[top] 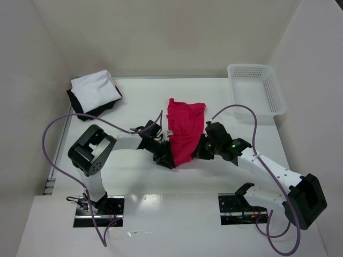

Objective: Fold and stack the t-shirts
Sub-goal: Grab one side of the 2/3 rectangular tshirt with both arms, then fold the long partially folded tshirt into a neat square

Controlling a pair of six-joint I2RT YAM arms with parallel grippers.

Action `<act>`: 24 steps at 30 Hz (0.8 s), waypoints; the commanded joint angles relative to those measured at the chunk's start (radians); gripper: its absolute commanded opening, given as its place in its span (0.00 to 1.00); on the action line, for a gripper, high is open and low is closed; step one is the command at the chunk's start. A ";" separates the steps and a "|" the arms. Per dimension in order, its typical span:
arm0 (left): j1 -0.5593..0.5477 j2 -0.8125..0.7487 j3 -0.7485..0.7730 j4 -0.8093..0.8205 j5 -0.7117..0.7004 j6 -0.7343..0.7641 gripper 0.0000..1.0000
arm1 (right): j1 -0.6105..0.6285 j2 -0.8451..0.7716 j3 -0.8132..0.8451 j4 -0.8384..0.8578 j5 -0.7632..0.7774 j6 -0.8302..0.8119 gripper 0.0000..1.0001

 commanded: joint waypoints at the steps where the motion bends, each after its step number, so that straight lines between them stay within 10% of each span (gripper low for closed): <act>1: 0.000 0.005 0.034 0.029 0.007 -0.016 0.31 | 0.010 -0.030 -0.008 0.037 0.011 0.004 0.00; 5: 0.000 0.005 0.045 0.017 -0.002 -0.016 0.00 | 0.010 -0.030 -0.008 0.037 0.011 0.004 0.00; 24: 0.162 0.011 0.530 -0.450 -0.118 0.299 0.00 | -0.171 0.107 0.166 0.132 0.126 -0.090 0.00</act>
